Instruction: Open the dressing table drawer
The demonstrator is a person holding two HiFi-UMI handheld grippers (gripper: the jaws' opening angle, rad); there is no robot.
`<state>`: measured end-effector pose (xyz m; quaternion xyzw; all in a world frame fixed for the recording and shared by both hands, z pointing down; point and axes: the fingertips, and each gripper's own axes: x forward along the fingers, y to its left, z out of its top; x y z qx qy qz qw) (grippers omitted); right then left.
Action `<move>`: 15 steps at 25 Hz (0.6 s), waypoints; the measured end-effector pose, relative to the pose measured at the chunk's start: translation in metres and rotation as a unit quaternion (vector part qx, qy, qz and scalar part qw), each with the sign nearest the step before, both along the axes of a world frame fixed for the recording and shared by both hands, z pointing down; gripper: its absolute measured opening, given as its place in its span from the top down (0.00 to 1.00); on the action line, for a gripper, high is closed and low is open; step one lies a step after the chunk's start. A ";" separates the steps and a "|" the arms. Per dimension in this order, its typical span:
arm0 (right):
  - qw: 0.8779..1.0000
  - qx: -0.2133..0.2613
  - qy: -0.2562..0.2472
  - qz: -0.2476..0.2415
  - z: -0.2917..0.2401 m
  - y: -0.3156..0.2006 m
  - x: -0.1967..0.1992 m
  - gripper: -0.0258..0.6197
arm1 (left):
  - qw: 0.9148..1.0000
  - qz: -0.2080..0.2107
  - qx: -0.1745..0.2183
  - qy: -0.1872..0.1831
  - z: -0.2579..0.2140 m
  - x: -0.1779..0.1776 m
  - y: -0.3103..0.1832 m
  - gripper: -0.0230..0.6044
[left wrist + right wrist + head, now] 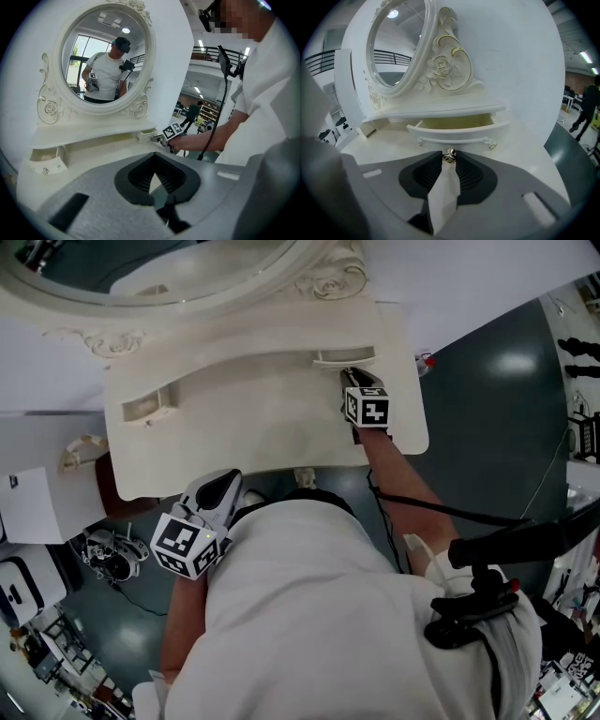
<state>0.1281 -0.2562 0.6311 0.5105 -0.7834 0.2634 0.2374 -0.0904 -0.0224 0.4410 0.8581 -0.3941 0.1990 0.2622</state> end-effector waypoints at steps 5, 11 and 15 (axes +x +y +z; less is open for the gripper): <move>1.000 -0.004 -0.001 0.001 0.001 0.009 -0.001 0.81 | 1.000 0.002 -0.001 0.001 0.002 0.000 0.002 0.96; 1.000 -0.006 0.001 0.004 0.003 0.017 -0.002 0.81 | 1.000 0.002 -0.003 0.002 0.004 0.001 0.004 0.96; 1.000 -0.009 0.001 0.006 0.003 0.020 -0.003 0.81 | 1.000 0.002 -0.003 0.003 0.003 0.002 0.005 0.96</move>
